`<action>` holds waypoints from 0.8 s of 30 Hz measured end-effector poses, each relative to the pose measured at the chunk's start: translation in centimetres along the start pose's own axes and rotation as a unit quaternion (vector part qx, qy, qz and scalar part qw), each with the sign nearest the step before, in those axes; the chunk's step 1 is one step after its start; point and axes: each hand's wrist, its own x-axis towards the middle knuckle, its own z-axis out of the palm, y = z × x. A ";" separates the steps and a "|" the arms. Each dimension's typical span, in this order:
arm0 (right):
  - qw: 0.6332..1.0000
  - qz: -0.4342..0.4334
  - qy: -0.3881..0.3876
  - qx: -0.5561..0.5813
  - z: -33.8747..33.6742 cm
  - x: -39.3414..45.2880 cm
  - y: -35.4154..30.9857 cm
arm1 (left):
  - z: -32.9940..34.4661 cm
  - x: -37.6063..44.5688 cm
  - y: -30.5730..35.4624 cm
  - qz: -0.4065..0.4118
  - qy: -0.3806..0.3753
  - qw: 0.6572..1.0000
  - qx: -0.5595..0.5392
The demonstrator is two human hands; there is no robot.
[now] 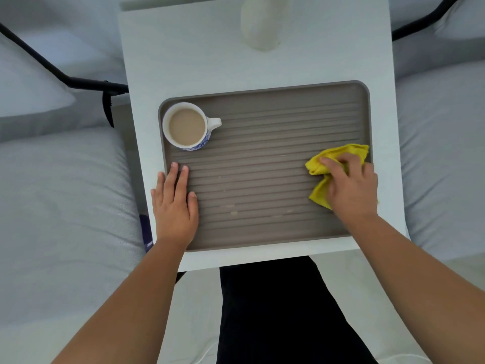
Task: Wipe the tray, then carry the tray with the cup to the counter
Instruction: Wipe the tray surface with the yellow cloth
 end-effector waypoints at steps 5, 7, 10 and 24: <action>0.985 0.141 0.018 0.100 -0.7 0.5 0.3 | 0.0 0.0 0.1 0.005 0.007 1.000 -0.003; 0.971 0.174 0.059 0.155 -0.8 1.1 0.0 | 0.0 0.1 0.1 0.008 0.007 1.000 -0.002; 0.975 0.177 0.057 0.123 -0.2 2.5 -1.0 | 0.0 0.1 0.0 0.009 0.008 1.000 0.002; 0.992 -0.056 -0.091 0.066 2.5 1.6 -14.1 | 0.2 0.0 0.2 0.019 0.029 0.999 0.014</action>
